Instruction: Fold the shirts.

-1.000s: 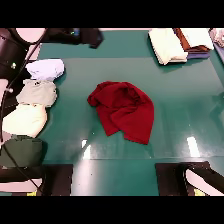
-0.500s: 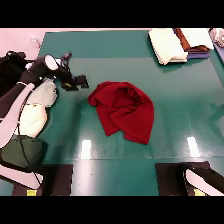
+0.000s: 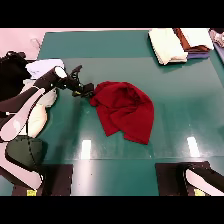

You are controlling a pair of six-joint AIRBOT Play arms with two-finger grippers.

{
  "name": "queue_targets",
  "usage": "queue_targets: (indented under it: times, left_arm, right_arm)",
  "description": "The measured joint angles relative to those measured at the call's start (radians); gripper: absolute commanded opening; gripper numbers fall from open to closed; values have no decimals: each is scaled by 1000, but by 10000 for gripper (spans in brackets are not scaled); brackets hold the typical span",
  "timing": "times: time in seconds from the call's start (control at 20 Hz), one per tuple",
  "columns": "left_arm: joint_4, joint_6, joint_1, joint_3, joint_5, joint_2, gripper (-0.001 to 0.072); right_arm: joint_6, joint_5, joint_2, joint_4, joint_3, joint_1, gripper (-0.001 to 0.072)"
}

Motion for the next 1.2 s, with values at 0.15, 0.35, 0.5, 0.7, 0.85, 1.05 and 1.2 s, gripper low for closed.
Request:
queue_targets:
  times: [0.15, 0.35, 0.5, 0.7, 0.85, 1.05, 1.2]
  left_arm:
    - [0, 15, 27, 86, -29, 6, 23]
    - [24, 34, 65, 221, -76, 22, 23]
    - [38, 47, 76, 282, -98, 26, 23]
    - [48, 58, 82, 310, -104, 28, 23]
    - [50, 60, 82, 317, -101, 28, 23]
    - [54, 62, 82, 320, -104, 28, 23]
    - [55, 62, 82, 320, -110, 28, 23]
  right_arm:
    - [59, 100, -16, -51, -69, 0, 17]
    - [157, 140, 16, -200, -377, 0, 189]
    - [229, 59, 50, -269, -694, 0, 387]
    - [261, -82, 21, -199, -1025, 21, 264]
    - [257, -192, -50, -125, -1136, 92, 265]
    - [253, -311, -150, -68, -1150, 206, 264]
    - [249, -370, -199, -58, -1113, 266, 17]
